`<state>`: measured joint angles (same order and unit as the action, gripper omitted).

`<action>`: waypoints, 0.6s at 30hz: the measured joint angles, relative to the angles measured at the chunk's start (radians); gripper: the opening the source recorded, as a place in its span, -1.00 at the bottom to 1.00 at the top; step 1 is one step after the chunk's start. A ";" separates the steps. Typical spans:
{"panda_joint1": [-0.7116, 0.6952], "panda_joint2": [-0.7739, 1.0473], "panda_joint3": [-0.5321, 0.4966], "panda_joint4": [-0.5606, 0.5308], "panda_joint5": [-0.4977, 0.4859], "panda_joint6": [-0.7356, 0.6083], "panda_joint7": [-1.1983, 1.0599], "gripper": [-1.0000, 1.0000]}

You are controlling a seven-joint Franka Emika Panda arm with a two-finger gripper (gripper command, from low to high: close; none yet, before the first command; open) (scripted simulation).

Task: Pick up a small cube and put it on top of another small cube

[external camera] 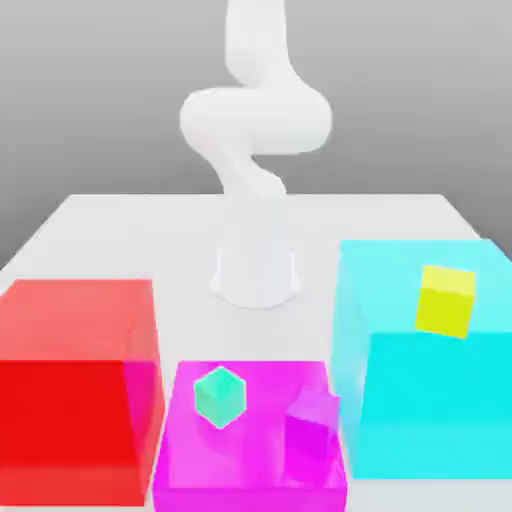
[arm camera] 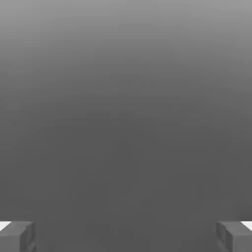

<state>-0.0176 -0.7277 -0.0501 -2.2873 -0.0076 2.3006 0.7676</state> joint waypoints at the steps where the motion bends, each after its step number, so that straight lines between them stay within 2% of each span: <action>1: -0.017 0.036 -0.019 -0.005 -0.004 0.009 0.004 0.00; 11: -0.216 0.391 -0.213 -0.107 -0.012 0.136 0.108 0.00; 18: -0.358 0.649 -0.365 -0.183 0.049 0.228 0.140 0.00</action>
<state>-0.3756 -0.0789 -0.4150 -2.4703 0.0418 2.5286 0.9073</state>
